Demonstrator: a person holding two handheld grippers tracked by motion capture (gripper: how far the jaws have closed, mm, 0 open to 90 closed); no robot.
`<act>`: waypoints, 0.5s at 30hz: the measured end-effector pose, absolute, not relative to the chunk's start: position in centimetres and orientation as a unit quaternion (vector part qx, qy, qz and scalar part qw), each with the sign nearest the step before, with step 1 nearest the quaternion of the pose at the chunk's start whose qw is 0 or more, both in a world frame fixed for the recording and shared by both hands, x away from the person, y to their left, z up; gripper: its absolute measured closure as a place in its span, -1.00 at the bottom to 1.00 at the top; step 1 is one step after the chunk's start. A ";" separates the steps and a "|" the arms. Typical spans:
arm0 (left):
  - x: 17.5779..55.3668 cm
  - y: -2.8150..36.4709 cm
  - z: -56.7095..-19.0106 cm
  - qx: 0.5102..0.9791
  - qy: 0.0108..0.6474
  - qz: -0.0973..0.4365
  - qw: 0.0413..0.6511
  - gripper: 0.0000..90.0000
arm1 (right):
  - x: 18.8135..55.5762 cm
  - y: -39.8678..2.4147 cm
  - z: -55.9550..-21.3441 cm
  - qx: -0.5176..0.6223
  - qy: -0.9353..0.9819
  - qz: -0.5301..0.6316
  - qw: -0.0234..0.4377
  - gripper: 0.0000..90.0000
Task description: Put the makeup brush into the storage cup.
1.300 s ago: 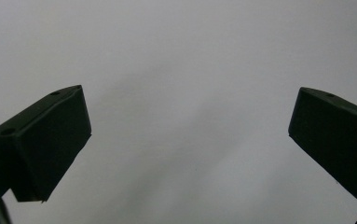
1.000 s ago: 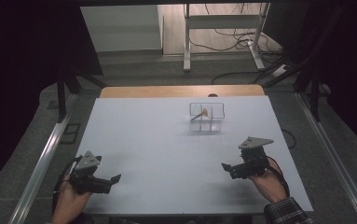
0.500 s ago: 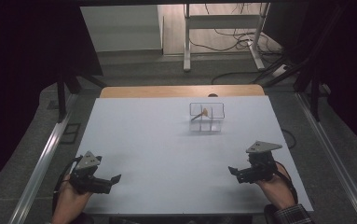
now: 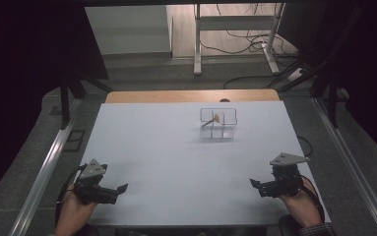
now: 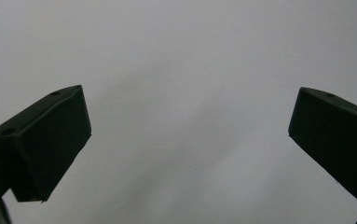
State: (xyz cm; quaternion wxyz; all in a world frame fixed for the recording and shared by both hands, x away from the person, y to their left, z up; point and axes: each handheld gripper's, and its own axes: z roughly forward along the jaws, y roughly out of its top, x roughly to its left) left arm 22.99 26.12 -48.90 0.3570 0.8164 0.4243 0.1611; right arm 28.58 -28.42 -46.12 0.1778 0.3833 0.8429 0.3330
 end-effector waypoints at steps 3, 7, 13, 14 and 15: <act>23.0 26.1 -48.9 0.817 0.424 0.160 0.357 -1.00 | 28.4 -28.9 -46.2 0.392 0.840 0.331 0.177 -1.00; 23.0 26.1 -49.0 0.817 0.424 0.160 0.356 -1.00 | 28.1 -29.5 -46.2 0.400 0.837 0.329 0.179 -1.00; 23.0 26.1 -49.0 0.818 0.425 0.158 0.355 -1.00 | 27.8 -30.2 -46.2 0.410 0.831 0.331 0.179 -1.00; 23.0 26.1 -49.0 0.818 0.425 0.158 0.355 -1.00 | 27.8 -30.2 -46.2 0.410 0.831 0.331 0.179 -1.00; 23.0 26.1 -49.0 0.817 0.425 0.158 0.355 -1.00 | 27.8 -30.2 -46.1 0.410 0.830 0.332 0.179 -1.00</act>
